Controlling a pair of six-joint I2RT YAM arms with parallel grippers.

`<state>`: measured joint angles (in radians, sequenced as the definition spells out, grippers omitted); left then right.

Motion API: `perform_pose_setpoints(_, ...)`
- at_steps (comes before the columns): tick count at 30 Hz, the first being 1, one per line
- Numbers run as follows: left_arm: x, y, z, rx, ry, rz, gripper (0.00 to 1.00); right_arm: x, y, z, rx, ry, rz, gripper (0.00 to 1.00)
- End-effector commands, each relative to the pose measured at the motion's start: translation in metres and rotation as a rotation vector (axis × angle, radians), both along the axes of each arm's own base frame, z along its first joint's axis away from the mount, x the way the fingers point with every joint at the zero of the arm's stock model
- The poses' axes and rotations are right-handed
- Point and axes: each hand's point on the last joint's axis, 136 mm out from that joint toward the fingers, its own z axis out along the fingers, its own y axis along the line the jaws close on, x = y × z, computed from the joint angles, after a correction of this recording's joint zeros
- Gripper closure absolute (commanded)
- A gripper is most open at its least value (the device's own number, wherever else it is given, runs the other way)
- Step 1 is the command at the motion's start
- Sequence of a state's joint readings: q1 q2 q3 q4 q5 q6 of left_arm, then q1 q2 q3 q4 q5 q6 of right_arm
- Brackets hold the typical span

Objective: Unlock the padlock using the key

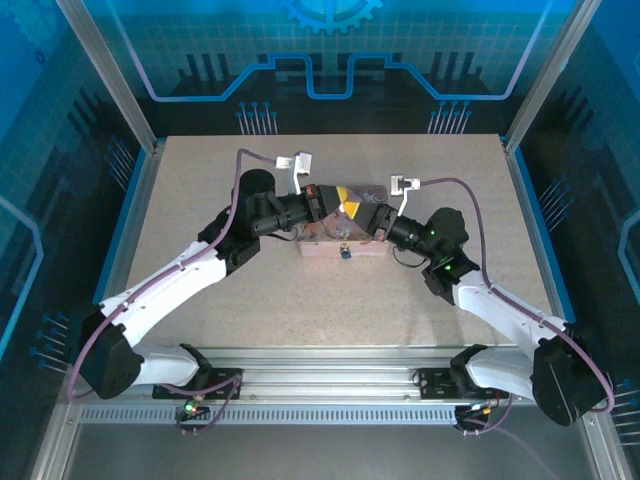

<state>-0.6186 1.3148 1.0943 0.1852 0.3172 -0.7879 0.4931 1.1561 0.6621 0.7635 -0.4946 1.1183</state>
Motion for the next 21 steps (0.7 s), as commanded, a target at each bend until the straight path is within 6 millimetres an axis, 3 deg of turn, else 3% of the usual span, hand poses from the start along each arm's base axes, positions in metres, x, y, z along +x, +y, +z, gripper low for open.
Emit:
perform_pose_setpoints(1,-0.007,0.003,0.019,-0.040,-0.044,0.002,1.00,-0.003,0.001,0.014,-0.001,-0.046,-0.007,1.00)
perform_pose_setpoints(2,-0.008,0.003,0.019,-0.039,-0.042,0.000,1.00,-0.003,-0.001,0.014,-0.009,-0.050,-0.011,1.00)
perform_pose_setpoints(6,-0.009,0.008,0.020,-0.050,-0.011,-0.018,0.73,-0.004,-0.005,0.011,-0.056,-0.058,-0.009,1.00)
perform_pose_setpoints(10,-0.009,0.013,0.021,-0.072,0.036,-0.060,0.60,-0.006,-0.008,0.008,-0.113,-0.067,0.021,1.00)
perform_pose_setpoints(21,-0.027,-0.001,0.024,-0.053,0.097,-0.262,0.57,-0.013,-0.010,0.016,-0.199,-0.107,0.112,1.00)
